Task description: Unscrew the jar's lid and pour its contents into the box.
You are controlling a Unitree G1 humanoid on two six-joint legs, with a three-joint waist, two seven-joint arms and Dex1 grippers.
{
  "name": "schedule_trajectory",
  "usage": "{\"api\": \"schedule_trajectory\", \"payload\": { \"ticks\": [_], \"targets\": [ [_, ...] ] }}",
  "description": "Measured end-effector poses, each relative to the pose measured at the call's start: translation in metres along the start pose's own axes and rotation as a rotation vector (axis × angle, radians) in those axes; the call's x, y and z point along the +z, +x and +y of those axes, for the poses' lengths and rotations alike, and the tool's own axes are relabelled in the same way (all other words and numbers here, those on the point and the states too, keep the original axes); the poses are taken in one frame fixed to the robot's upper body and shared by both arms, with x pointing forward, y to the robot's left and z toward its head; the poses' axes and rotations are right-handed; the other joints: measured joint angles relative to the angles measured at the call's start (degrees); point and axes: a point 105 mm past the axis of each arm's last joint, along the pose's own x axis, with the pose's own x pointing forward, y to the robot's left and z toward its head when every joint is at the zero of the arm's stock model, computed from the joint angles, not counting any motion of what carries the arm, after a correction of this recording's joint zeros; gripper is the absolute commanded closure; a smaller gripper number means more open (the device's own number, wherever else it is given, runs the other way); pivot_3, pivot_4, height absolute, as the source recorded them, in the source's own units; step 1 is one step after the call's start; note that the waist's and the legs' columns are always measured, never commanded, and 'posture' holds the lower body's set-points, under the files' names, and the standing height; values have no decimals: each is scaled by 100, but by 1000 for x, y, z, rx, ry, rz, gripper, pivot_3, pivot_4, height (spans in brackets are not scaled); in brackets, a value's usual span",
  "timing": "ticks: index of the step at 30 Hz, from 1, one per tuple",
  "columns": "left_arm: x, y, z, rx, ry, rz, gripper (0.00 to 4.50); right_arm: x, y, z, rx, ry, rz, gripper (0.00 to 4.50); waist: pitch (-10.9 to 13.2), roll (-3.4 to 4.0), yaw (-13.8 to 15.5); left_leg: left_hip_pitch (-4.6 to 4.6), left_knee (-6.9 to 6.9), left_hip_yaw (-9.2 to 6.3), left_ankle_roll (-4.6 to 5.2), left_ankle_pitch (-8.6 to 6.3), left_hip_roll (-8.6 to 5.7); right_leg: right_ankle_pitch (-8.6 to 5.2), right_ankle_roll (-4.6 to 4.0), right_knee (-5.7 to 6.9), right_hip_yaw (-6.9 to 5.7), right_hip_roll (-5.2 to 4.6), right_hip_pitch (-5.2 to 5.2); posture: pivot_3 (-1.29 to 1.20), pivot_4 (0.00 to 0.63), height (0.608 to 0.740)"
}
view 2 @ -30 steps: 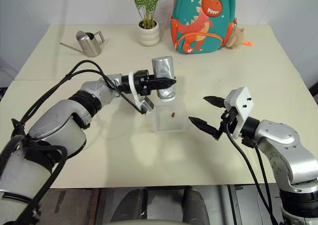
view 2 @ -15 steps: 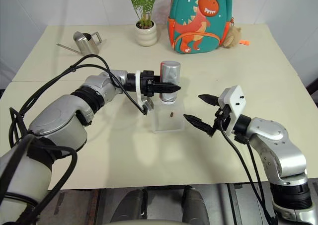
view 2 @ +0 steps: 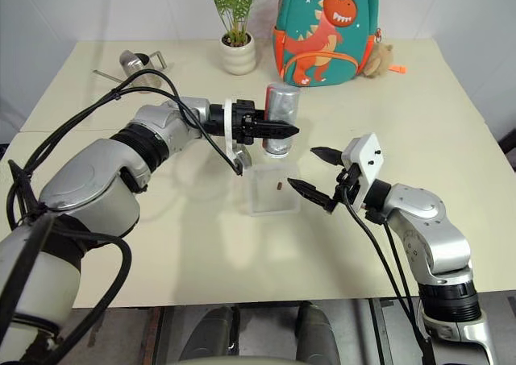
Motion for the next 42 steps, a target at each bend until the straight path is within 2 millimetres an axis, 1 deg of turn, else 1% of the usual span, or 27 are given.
{"api": "schedule_trajectory", "payload": {
  "ticks": [2, 3, 6, 9, 10, 12, 14, 15, 16, 17, 18, 20, 22, 23, 25, 26, 28, 29, 31, 34, 35, 36, 38, 41, 42],
  "targets": [
    [-3, -10, -1, -16, -113, 36, 2552, 0, 0, 0, 4, 1, 0, 22, 0, 0, -32, 0, 2, 0, 0, 0, 0, 0, 0, 1, 0, -1, 0, 0, 150, 740],
    [-5, -16, -2, -26, -214, 66, 2552, 0, 0, 1, 10, 0, 1, 22, 0, 0, -48, 0, 3, 2, 0, 0, 0, 0, 0, 0, 1, -2, 0, 0, 150, 740],
    [-3, -32, -3, -58, -571, 174, 2552, 0, -3, 0, 21, -12, 18, 22, 0, 0, -60, 2, 4, 7, -1, 1, 0, 1, 1, 1, 4, -4, 1, 0, 150, 740],
    [8, -40, -4, -68, -942, 259, 2552, 1, -6, -1, 24, -21, 27, 22, -1, 0, -60, 2, 12, 11, -1, 1, 0, 1, 2, 2, 4, -5, 1, 0, 150, 740],
    [13, -41, -3, -52, -1083, 282, 2552, 0, -7, -2, 24, -22, 31, 22, -1, 0, -60, 1, 14, 13, -1, 1, 0, 3, 4, 0, 4, -6, 2, 0, 150, 740],
    [12, -40, -4, 54, -1340, 436, 2552, 1, -9, -3, 27, -24, 39, 22, -8, 9, -48, 8, 24, 22, 1, 0, -1, 4, 5, 3, 7, -13, 10, 0, 150, 740],
    [21, -40, -14, 111, -1608, 565, 2552, 1, -10, -2, 37, -26, 45, 22, -7, 8, -69, -1, 44, 23, 5, -3, 0, 7, 9, 8, 10, -13, 12, 0, 150, 740],
    [26, -44, -22, 139, -1779, 637, 2552, 1, -10, -2, 40, -27, 49, 22, -5, 8, -90, -2, 55, 26, 10, -7, 0, 9, 12, 14, 20, -13, 11, 0, 150, 740],
    [29, -51, -28, 166, -1929, 694, 2552, 1, -11, -2, 43, -28, 56, 22, -2, 5, -101, -4, 63, 26, 13, -8, 0, 10, 12, 21, 24, -10, 9, 0, 150, 740],
    [30, -62, -33, 212, -2099, 750, 2552, 0, -12, -2, 47, -28, 64, 22, -2, 4, -155, 1, 65, 25, 16, -9, 1, 12, 13, 27, 28, -8, 10, 0, 150, 740],
    [29, -72, -35, 247, -2194, 781, 2552, 0, -13, -3, 49, -29, 70, 22, -2, 4, -192, 4, 66, 25, 19, -11, 1, 13, 13, 33, 29, -7, 10, 0, 150, 740],
    [24, -99, -38, 346, -2348, 894, 2552, 1, -16, -4, 61, -42, 87, 22, -2, 4, -251, 24, 66, 25, 40, -22, 1, 13, 12, 45, 37, -4, 18, 0, 150, 740],
    [25, -122, -41, 419, -2426, 1016, 2552, 2, -19, -5, 73, -58, 104, 22, -4, 3, -258, 35, 66, 24, 45, -21, 1, 15, 9, 50, 38, -3, 26, 0, 150, 740],
    [29, -132, -43, 448, -2460, 1081, 2552, 2, -19, -4, 82, -63, 112, 22, -5, 2, -247, 35, 67, 23, 46, -18, 1, 18, 9, 51, 38, -3, 27, 0, 150, 740],
    [44, -153, -45, 470, -2506, 1203, 2552, 2, -21, -4, 104, -75, 128, 22, -5, 1, -229, 33, 71, 22, 45, -16, 1, 26, 8, 49, 39, -2, 28, 0, 150, 740],
    [54, -168, -46, 475, -2526, 1283, 2552, 2, -22, -6, 110, -80, 136, 22, -6, -2, -234, 33, 71, 23, 45, -16, 1, 29, 6, 47, 39, -2, 28, 0, 150, 740],
    [67, -196, -47, 524, -2544, 1420, 2552, -1, -24, -10, 109, -81, 148, 22, -9, -8, -231, 32, 71, 22, 44, -15, 1, 32, 5, 44, 40, -1, 27, 0, 150, 740],
    [71, -210, -46, 556, -2537, 1486, 2552, -1, -24, -10, 112, -82, 150, 22, -10, -10, -226, 31, 71, 22, 44, -15, 1, 32, 5, 43, 39, -1, 27, 0, 150, 740],
    [70, -236, -44, 626, -2497, 1598, 2552, -3, -24, -12, 116, -74, 154, 22, -12, -15, -217, 30, 71, 22, 44, -15, 1, 33, 5, 42, 39, -1, 27, 0, 150, 740],
    [70, -282, -39, 681, -2372, 1771, 2552, -4, -20, -9, 140, -79, 148, 22, -15, -18, -208, 29, 70, 22, 44, -15, 1, 33, 6, 35, 39, -1, 28, 0, 150, 740],
    [72, -292, -37, 672, -2330, 1814, 2552, -5, -19, -8, 148, -78, 147, 22, -16, -19, -213, 28, 69, 23, 44, -15, 1, 34, 6, 32, 39, -1, 27, 0, 150, 740],
    [78, -303, -36, 645, -2280, 1858, 2552, -7, -18, -8, 150, -75, 149, 22, -16, -19, -212, 28, 67, 25, 44, -15, 1, 34, 7, 28, 39, -1, 28, 0, 150, 740],
    [93, -314, -36, 582, -2222, 1925, 2552, -10, -18, -11, 139, -67, 157, 22, -16, -19, -199, 27, 66, 26, 44, -16, 1, 35, 8, 25, 39, -1, 27, 0, 150, 740],
    [115, -324, -37, 498, -2178, 1999, 2552, -9, -16, -14, 139, -79, 150, 22, -18, -23, -196, 24, 66, 26, 44, -16, 1, 36, 6, 25, 39, -1, 25, 0, 150, 740],
    [118, -326, -38, 495, -2161, 2007, 2552, -10, -16, -15, 138, -78, 150, 22, -20, -27, -196, 24, 66, 26, 44, -16, 1, 37, 6, 26, 39, -1, 25, 0, 150, 740]
  ]
}}
